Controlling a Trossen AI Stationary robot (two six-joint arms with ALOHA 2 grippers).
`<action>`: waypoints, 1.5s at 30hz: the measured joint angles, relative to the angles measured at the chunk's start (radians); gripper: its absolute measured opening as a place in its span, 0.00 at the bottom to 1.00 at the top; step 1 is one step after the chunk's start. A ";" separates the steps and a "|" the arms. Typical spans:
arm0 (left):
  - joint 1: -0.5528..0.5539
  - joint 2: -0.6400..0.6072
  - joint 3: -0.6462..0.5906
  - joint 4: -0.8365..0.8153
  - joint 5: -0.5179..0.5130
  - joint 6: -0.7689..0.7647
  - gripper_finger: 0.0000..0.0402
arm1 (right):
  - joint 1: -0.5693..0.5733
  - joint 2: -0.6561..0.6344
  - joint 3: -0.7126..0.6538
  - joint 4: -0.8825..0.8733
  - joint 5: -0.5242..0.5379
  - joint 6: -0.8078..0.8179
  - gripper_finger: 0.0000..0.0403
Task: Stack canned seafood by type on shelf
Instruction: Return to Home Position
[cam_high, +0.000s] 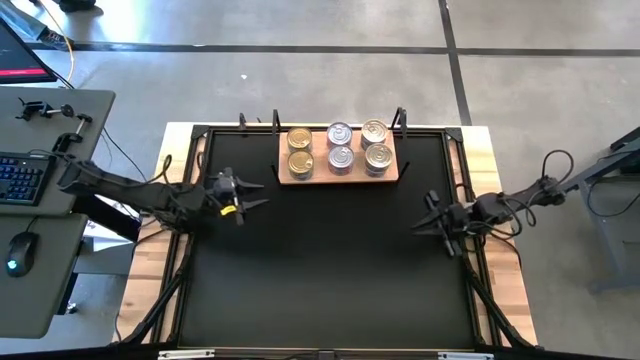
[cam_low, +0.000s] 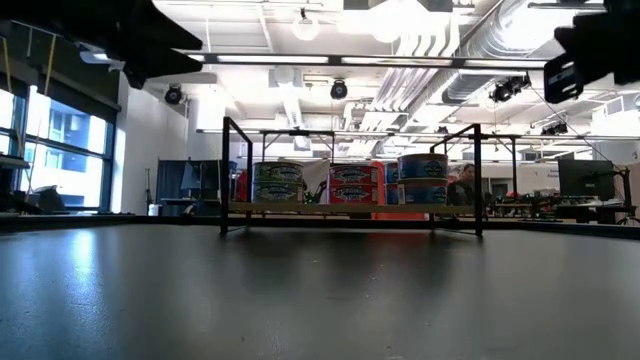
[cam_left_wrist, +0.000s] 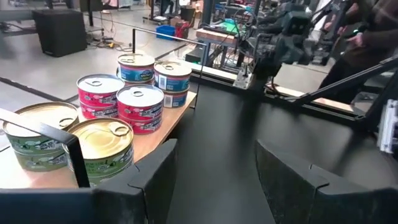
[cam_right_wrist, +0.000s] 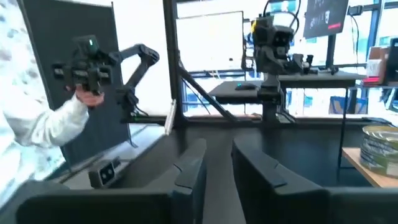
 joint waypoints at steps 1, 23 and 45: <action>0.003 -0.020 -0.001 -0.017 0.009 0.000 0.50 | -0.004 0.002 -0.007 -0.002 0.000 0.000 0.16; 0.105 -0.645 -0.270 -0.120 0.166 0.022 0.39 | -0.043 0.005 -0.023 -0.047 0.029 0.010 0.08; 0.105 -0.612 -0.377 -0.008 0.265 0.343 0.30 | -0.043 0.005 -0.023 -0.048 0.029 0.012 0.08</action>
